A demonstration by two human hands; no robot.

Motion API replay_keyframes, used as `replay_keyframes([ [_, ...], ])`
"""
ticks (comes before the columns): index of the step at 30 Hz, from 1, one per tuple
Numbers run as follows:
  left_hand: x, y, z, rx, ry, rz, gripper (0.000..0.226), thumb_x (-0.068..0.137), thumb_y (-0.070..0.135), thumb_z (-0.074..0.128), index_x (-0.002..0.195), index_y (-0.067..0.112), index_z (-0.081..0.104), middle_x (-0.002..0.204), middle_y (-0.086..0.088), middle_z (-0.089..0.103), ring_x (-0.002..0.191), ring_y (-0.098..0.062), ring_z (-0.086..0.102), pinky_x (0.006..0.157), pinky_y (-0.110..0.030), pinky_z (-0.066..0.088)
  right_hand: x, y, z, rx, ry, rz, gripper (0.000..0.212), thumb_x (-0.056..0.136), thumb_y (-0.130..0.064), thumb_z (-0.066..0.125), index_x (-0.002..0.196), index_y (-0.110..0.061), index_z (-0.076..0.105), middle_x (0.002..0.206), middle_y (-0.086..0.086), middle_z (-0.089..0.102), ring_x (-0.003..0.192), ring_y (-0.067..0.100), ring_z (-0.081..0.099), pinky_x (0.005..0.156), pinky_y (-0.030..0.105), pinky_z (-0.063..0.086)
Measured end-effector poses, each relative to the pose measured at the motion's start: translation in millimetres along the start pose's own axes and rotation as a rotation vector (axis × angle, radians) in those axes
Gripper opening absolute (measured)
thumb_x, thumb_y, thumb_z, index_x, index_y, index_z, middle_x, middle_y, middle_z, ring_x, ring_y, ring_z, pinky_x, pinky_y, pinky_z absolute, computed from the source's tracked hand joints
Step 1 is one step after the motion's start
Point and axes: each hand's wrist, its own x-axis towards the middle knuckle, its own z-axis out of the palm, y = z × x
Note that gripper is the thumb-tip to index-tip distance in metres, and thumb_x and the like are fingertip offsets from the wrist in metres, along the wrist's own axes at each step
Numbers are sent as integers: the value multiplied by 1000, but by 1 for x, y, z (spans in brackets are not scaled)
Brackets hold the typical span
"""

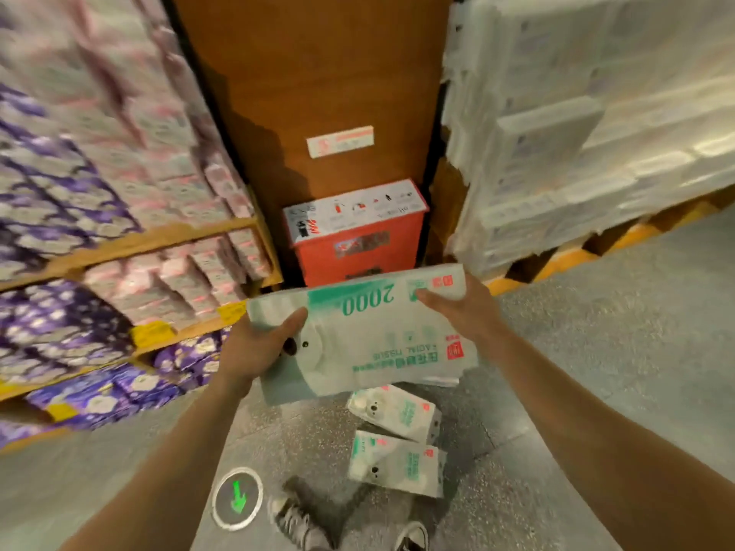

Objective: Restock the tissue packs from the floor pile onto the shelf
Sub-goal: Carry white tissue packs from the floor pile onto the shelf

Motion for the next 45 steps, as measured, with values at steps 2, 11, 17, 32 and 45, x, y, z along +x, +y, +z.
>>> replay_keyframes([
  [2, -36, 5, -33, -21, 64, 12, 51, 69, 73, 72, 81, 23, 74, 76, 10, 75, 77, -13, 72, 82, -42, 58, -17, -34, 3, -9, -57, -42, 9, 84, -38, 79, 90, -38, 72, 88, -16, 77, 76, 0, 73, 70, 27, 60],
  [11, -195, -75, -166, -223, 519, -55, 41, 68, 62, 80, 94, 32, 72, 85, 15, 74, 80, -3, 70, 68, -26, 55, -109, -137, 121, 34, -372, -230, 28, 75, -32, 88, 96, -31, 70, 93, -9, 78, 83, 14, 76, 80, 47, 62],
  [17, -329, -179, -264, -275, 787, -189, 62, 55, 75, 76, 103, 36, 69, 91, 12, 75, 83, -13, 72, 76, -41, 61, -225, -182, 248, -7, -624, -376, 23, 77, -28, 86, 90, -29, 66, 79, -11, 77, 72, 11, 75, 73, 40, 61],
  [32, -764, -392, -461, -293, 1464, -456, 53, 61, 64, 82, 103, 36, 66, 80, 13, 75, 78, -6, 71, 73, -44, 61, -662, -259, 580, 5, -1362, -635, 50, 72, -27, 87, 114, -10, 67, 100, 2, 75, 87, 16, 72, 66, 27, 59],
  [45, -999, -518, -548, -320, 2002, -801, 60, 64, 66, 80, 115, 38, 61, 95, 11, 74, 85, -9, 70, 77, -43, 60, -1022, -299, 809, -31, -2008, -833, 49, 66, -33, 88, 107, -12, 70, 93, 0, 79, 83, 15, 76, 63, 27, 59],
])
